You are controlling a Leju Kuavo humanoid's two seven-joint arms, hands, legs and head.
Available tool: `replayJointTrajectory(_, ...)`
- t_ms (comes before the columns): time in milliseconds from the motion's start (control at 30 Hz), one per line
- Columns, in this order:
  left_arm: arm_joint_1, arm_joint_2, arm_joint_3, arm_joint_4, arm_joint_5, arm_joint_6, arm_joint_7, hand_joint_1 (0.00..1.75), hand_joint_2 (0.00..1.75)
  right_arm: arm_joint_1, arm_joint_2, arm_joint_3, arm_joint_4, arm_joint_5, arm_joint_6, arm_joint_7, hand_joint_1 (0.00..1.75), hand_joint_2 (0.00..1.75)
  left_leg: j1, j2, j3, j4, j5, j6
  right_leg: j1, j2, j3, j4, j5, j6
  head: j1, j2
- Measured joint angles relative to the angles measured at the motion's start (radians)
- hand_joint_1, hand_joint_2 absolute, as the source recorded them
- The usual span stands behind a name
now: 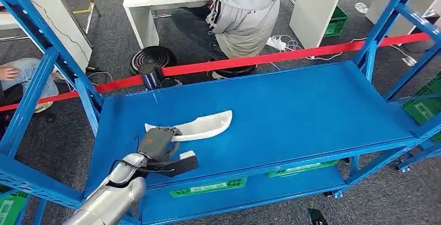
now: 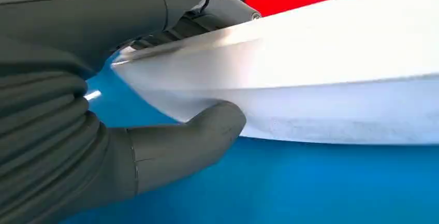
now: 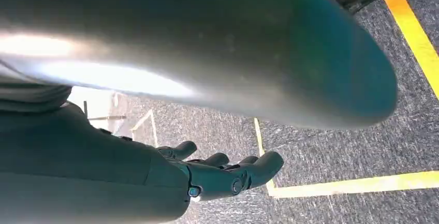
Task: Take the parts from the cabinet and place them on the table.
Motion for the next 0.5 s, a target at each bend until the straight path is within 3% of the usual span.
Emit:
replayJointTrajectory(333, -0.003, -0.002, 0.010, 0.000, -0.006, 0.007, -0.018, 1.75, 1.75, 0.000, 0.000, 0.000, 0.000, 0.000, -0.001, 0.000, 0.00, 0.00, 0.000, 0.000, 0.002, -0.001, 0.000, 0.000, 0.000, 0.000, 0.002, 0.000, 0.000, 0.000, 0.000, 0.000)
replayJointTrajectory(500, -0.003, -0.003, 0.027, 0.000, 0.010, 0.022, -0.072, 1.75, 1.75, 0.000, 0.000, 0.000, 0.000, -0.005, -0.001, -0.001, 0.00, 0.00, 0.000, 0.000, 0.002, -0.001, 0.000, 0.000, 0.000, 0.000, 0.001, 0.000, 0.000, 0.000, 0.000, 0.000)
